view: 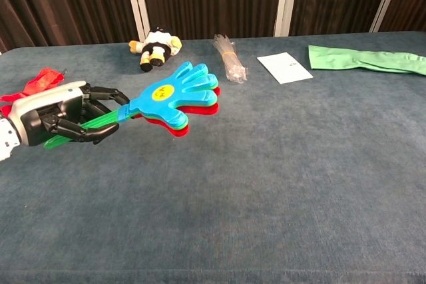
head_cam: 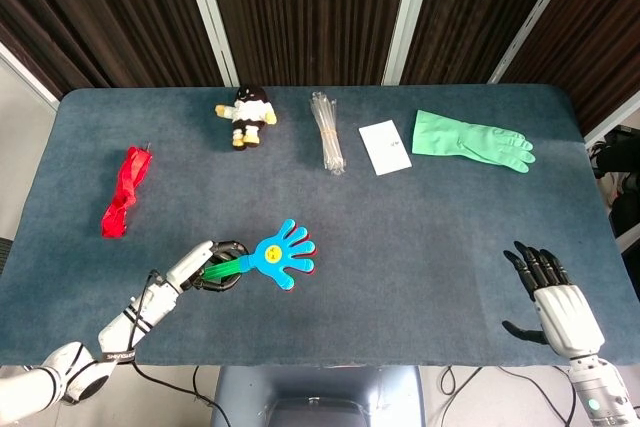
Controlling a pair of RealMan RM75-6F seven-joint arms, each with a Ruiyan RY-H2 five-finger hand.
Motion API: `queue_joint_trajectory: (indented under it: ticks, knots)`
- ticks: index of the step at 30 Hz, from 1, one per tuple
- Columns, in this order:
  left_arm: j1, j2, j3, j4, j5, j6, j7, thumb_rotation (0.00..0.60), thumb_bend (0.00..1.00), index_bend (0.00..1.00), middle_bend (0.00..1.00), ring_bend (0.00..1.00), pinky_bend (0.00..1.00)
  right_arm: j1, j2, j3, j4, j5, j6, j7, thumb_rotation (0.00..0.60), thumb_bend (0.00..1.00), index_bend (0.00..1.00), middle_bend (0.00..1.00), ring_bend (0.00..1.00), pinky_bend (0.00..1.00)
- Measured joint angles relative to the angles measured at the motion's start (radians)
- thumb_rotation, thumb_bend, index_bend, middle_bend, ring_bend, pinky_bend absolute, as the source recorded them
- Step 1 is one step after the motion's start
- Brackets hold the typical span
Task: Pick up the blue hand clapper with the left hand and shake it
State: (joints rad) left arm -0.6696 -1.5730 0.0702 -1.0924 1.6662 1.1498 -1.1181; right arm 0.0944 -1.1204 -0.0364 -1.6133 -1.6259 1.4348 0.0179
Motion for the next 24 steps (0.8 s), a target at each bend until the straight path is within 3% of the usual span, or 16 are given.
queue_joint_trajectory:
  ticks: [5,8,13,16,19,24]
  knots:
    - [0.014,-0.055,-0.01,0.094,-0.028,-0.014,0.172,0.6,0.6,0.87,0.8,0.68,1.0,-0.003,0.002,-0.002,-0.004,-0.005,0.006,0.0,0.6,0.18,0.0,0.0,0.0,0.0]
    - [0.025,-0.111,-0.014,0.191,-0.042,-0.021,0.288,0.6,0.59,0.72,0.72,0.61,0.94,-0.003,0.004,-0.001,-0.004,0.0,0.004,0.001,0.6,0.18,0.0,0.0,0.0,0.0]
    - [0.036,-0.182,-0.012,0.289,-0.056,-0.05,0.367,0.6,0.48,0.25,0.37,0.27,0.41,-0.001,0.004,0.0,-0.003,0.002,-0.001,0.001,0.6,0.18,0.0,0.0,0.0,0.0]
    - [0.035,-0.177,-0.01,0.285,-0.06,-0.065,0.381,0.6,0.45,0.04,0.15,0.06,0.19,-0.001,0.004,0.001,-0.003,0.001,0.001,0.002,0.6,0.18,0.0,0.0,0.0,0.0]
    - [0.03,-0.158,-0.009,0.257,-0.07,-0.101,0.394,0.6,0.45,0.0,0.04,0.0,0.09,-0.002,0.005,0.0,-0.004,-0.002,0.005,0.005,0.6,0.18,0.0,0.0,0.0,0.0]
    - [0.026,-0.128,-0.016,0.209,-0.089,-0.127,0.464,0.6,0.45,0.0,0.0,0.0,0.05,-0.003,0.004,-0.001,-0.005,-0.002,0.004,0.002,0.6,0.18,0.0,0.0,0.0,0.0]
